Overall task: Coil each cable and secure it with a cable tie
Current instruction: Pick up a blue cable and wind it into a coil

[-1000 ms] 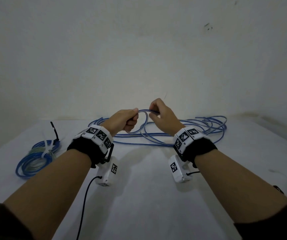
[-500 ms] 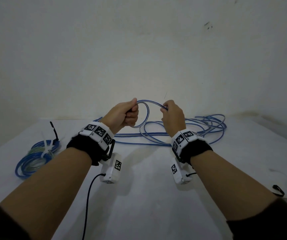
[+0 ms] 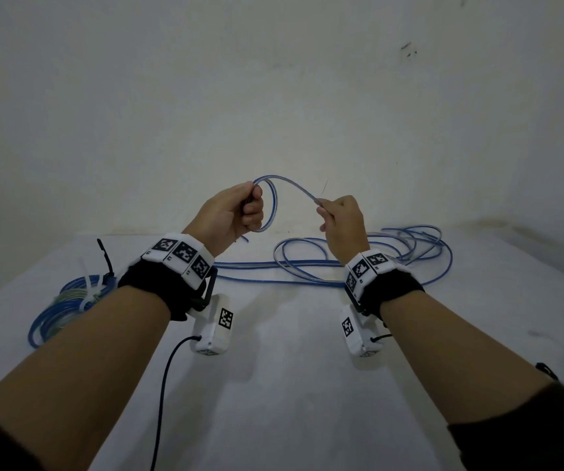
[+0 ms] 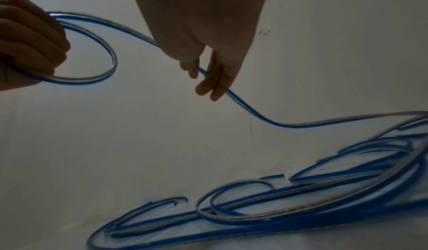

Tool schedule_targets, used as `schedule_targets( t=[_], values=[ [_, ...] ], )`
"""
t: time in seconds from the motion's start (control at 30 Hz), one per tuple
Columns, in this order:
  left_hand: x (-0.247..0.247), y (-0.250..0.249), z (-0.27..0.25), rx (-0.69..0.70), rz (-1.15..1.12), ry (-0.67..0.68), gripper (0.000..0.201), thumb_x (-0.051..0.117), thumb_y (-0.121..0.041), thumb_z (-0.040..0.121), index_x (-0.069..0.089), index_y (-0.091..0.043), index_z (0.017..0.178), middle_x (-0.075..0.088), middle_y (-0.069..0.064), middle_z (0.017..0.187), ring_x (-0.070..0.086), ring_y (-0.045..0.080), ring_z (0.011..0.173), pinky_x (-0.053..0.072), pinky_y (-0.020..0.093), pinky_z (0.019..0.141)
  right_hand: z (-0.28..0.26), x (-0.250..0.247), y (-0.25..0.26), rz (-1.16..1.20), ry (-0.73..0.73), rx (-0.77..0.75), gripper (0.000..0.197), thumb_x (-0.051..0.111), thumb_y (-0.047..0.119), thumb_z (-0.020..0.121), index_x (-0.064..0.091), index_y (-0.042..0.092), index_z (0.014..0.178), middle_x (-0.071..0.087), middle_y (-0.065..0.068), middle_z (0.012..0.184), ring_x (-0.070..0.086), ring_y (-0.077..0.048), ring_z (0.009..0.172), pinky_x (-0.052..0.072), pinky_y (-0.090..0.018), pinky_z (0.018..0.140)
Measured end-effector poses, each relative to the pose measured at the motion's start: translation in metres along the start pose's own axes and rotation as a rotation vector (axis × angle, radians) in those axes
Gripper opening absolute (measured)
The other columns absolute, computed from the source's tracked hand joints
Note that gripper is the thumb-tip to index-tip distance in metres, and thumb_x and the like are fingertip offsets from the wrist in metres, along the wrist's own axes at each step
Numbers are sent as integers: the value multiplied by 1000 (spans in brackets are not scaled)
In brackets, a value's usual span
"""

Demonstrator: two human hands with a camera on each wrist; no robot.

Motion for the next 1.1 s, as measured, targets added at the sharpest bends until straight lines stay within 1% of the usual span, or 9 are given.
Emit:
schedule_targets(
  t=[0.1, 0.27, 0.4, 0.57, 0.63, 0.7, 0.77, 0.93, 1.1],
  values=[
    [5, -1, 2, 51, 31, -2, 33, 23, -22, 103, 42, -16, 76, 36, -9, 52, 32, 6, 45, 29, 18, 49, 2, 2, 1, -19, 38, 19, 29, 41, 9, 98, 59, 2, 120, 59, -18, 92, 55, -24, 74, 48, -35, 76],
    [15, -1, 6, 133, 69, -70, 33, 26, -22, 103, 44, -15, 77, 34, -10, 49, 30, 7, 44, 28, 20, 53, 0, 7, 5, 101, 58, 35, 12, 47, 7, 94, 56, 9, 86, 64, -6, 70, 49, -3, 59, 37, -16, 60],
    [13, 1, 11, 140, -50, -113, 29, 28, -15, 101, 49, -11, 82, 39, -5, 54, 35, 10, 47, 26, 26, 57, -2, 13, 5, 88, 191, 40, 18, 46, 8, 94, 61, 10, 85, 54, 3, 60, 47, -7, 58, 35, -14, 56],
    [13, 11, 13, 189, 279, -241, 24, 30, -14, 102, 47, -13, 85, 48, -3, 64, 44, 8, 54, 38, 21, 56, -9, 19, 15, 26, 342, 18, 26, 40, 10, 97, 65, 5, 91, 47, 5, 63, 41, -10, 59, 32, -13, 56],
    [14, 17, 12, 227, 384, -263, 24, 32, -11, 102, 47, -13, 83, 52, 3, 72, 52, 10, 61, 48, 18, 61, -13, 22, 23, -14, 407, -21, 27, 43, 11, 96, 68, 6, 90, 56, 0, 69, 44, -12, 61, 33, -12, 56],
    [11, 25, 12, 262, 470, -261, 24, 33, -10, 101, 48, -12, 82, 58, 4, 75, 59, 13, 68, 54, 25, 72, -17, 23, 31, -25, 462, -59, 24, 48, 14, 93, 70, 6, 88, 65, -10, 79, 48, -15, 66, 35, -16, 60],
    [5, 30, 12, 270, 594, -270, 25, 34, -10, 101, 47, -13, 80, 63, 3, 78, 63, 17, 75, 55, 34, 81, -21, 24, 38, -37, 496, -106, 18, 55, 14, 88, 69, 4, 90, 64, -14, 78, 48, -15, 63, 36, -23, 61],
    [-5, 31, 11, 219, 928, -269, 22, 32, -17, 101, 45, -8, 85, 67, 9, 85, 65, 28, 85, 52, 46, 86, -27, 26, 39, -68, 486, -225, 23, 56, -1, 79, 55, 3, 101, 53, -2, 80, 43, -8, 64, 33, -8, 59],
    [-21, 35, 8, 70, 1101, -278, 25, 30, -20, 101, 47, -5, 92, 66, 3, 81, 65, 23, 81, 51, 44, 85, -19, 15, 33, -190, 402, -298, 11, 61, 2, 82, 61, 5, 92, 62, -6, 90, 49, -13, 73, 38, -17, 69]
  ],
)
Point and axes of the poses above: each hand's wrist, its own z-axis towards the middle knuckle, its own x-axis out of the palm, y = z × x, the point moved 2 cm from there along z, towards the middle knuckle
